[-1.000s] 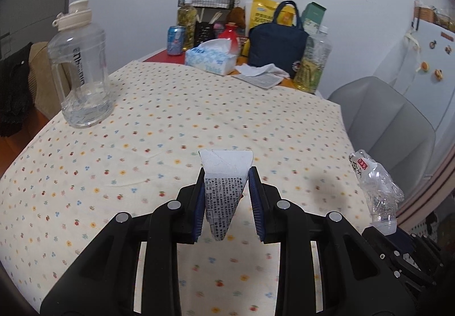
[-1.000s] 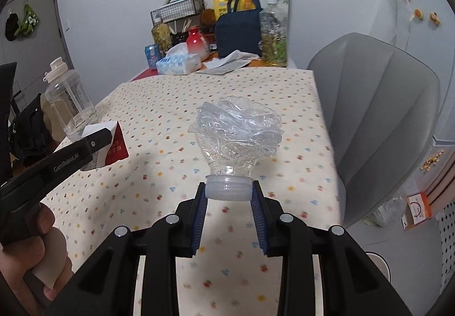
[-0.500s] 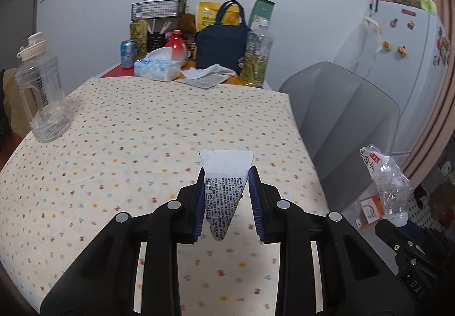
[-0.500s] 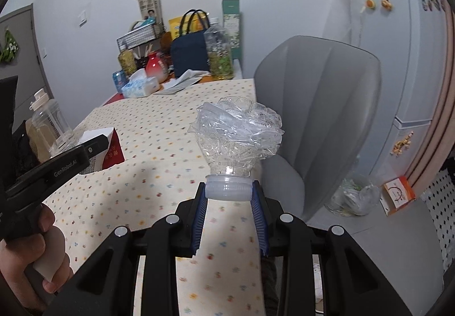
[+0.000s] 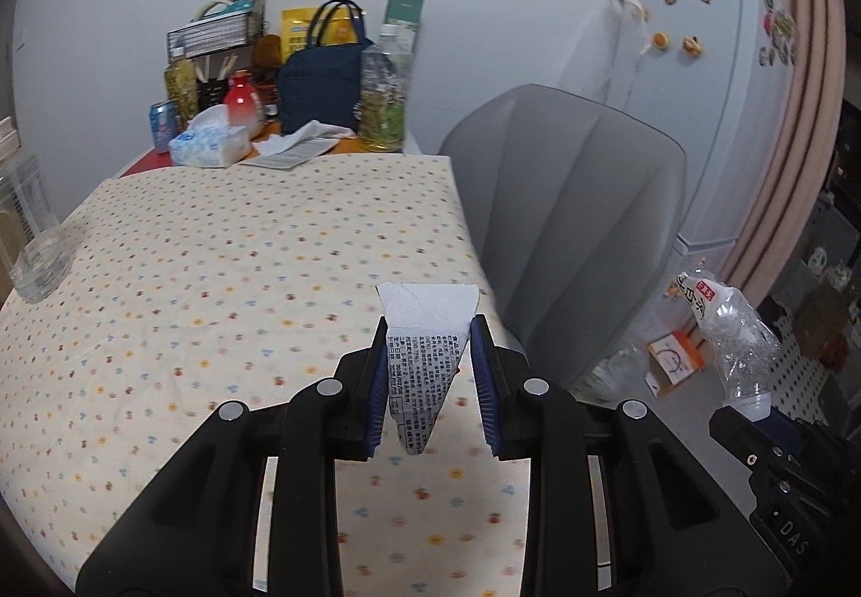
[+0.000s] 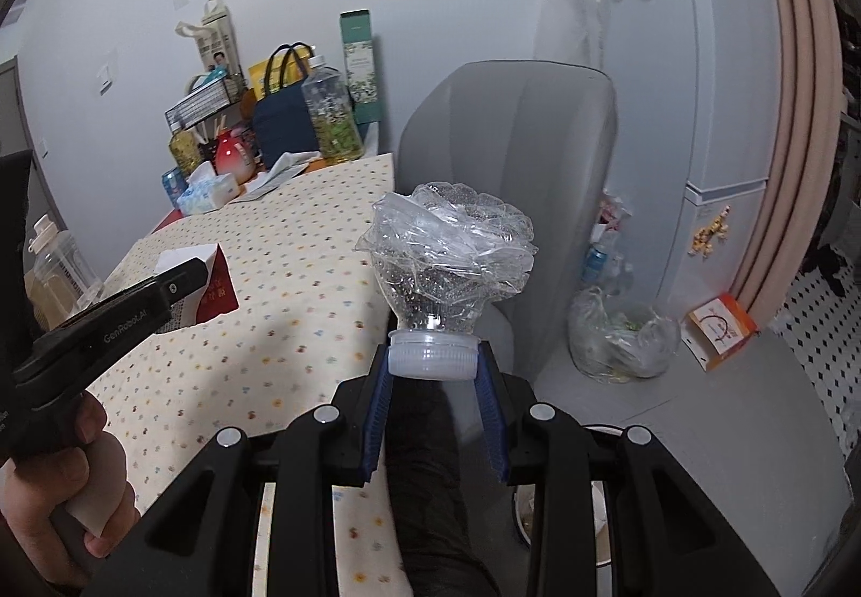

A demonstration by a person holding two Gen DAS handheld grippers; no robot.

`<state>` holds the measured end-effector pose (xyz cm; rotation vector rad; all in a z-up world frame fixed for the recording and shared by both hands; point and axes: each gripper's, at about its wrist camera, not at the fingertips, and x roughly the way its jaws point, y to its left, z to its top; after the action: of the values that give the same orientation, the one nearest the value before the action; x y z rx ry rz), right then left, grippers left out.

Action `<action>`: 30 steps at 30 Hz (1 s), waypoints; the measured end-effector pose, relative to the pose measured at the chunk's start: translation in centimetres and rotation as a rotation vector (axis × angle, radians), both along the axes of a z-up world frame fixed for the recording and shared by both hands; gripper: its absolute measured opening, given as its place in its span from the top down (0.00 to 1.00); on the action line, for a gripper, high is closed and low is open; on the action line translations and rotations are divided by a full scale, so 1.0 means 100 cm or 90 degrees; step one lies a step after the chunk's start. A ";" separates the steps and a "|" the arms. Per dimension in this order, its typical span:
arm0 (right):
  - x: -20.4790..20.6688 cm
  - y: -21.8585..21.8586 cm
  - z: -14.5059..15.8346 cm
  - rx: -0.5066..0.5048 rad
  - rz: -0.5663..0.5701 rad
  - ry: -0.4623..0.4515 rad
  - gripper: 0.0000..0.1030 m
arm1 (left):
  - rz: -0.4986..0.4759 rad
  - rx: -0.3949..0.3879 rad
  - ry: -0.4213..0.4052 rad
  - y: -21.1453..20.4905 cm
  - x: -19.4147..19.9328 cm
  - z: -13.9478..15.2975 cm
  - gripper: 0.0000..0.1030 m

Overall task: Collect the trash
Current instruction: 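Carry the wrapper and bottle in both grippers over to the wastebasket, then open the right gripper over the wastebasket while the left gripper opens to drop the wrapper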

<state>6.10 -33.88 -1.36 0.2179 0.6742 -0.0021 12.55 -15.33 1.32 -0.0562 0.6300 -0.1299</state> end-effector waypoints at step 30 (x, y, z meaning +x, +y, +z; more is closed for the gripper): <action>-0.021 -0.150 -0.111 0.086 -0.177 0.113 0.37 | -0.178 0.098 0.071 -0.176 0.008 -0.060 0.73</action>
<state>3.96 -48.91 -12.42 0.4435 0.8171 -0.2458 13.36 -32.90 -4.73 0.1751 0.7551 -0.3498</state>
